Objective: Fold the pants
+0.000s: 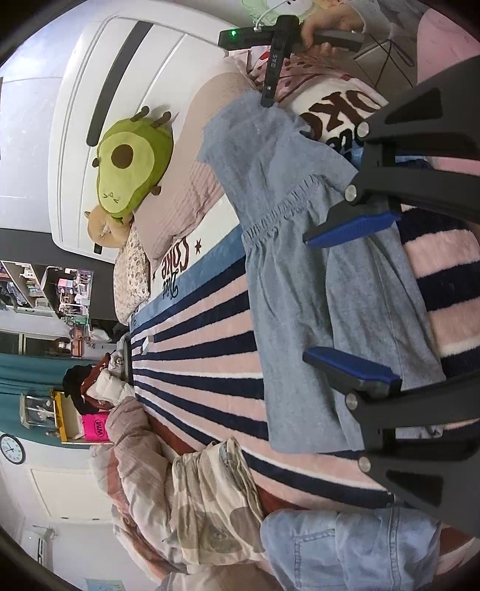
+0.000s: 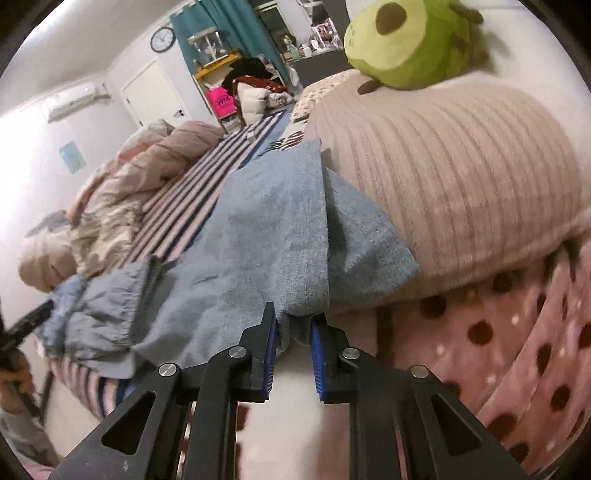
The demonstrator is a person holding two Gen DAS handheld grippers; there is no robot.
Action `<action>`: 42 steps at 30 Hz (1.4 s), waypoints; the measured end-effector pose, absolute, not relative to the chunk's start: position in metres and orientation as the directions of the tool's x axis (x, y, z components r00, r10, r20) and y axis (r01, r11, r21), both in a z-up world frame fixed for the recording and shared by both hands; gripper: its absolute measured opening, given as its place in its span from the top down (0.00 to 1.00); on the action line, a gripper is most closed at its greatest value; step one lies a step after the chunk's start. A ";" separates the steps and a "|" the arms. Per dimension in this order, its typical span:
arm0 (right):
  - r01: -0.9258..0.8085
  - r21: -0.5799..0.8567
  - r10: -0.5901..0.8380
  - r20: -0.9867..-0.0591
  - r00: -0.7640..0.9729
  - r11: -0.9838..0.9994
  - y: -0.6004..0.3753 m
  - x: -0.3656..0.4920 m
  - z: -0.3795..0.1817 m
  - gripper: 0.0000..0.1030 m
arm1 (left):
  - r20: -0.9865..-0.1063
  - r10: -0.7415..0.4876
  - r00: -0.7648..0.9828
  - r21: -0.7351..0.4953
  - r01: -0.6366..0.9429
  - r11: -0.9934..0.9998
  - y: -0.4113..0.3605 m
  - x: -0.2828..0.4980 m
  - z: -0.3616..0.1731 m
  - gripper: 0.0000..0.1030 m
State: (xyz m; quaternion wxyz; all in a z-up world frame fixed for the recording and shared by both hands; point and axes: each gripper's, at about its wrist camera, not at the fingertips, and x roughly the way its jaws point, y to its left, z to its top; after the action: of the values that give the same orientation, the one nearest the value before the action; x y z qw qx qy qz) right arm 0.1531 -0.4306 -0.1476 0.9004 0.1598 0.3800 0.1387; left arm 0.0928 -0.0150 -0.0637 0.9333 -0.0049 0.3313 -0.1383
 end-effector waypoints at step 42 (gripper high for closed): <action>-0.045 0.122 0.116 -0.665 0.738 0.991 -0.448 0.180 -0.115 0.35 | -0.591 -0.280 0.756 -0.142 0.245 0.959 -0.005 0.091 -0.063 0.50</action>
State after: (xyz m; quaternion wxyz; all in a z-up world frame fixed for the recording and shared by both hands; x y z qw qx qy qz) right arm 0.1802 -0.4480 -0.1147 0.9309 0.0488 0.3594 0.0433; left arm 0.0905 -0.0048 -0.0628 0.9367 -0.0280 0.3198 -0.1401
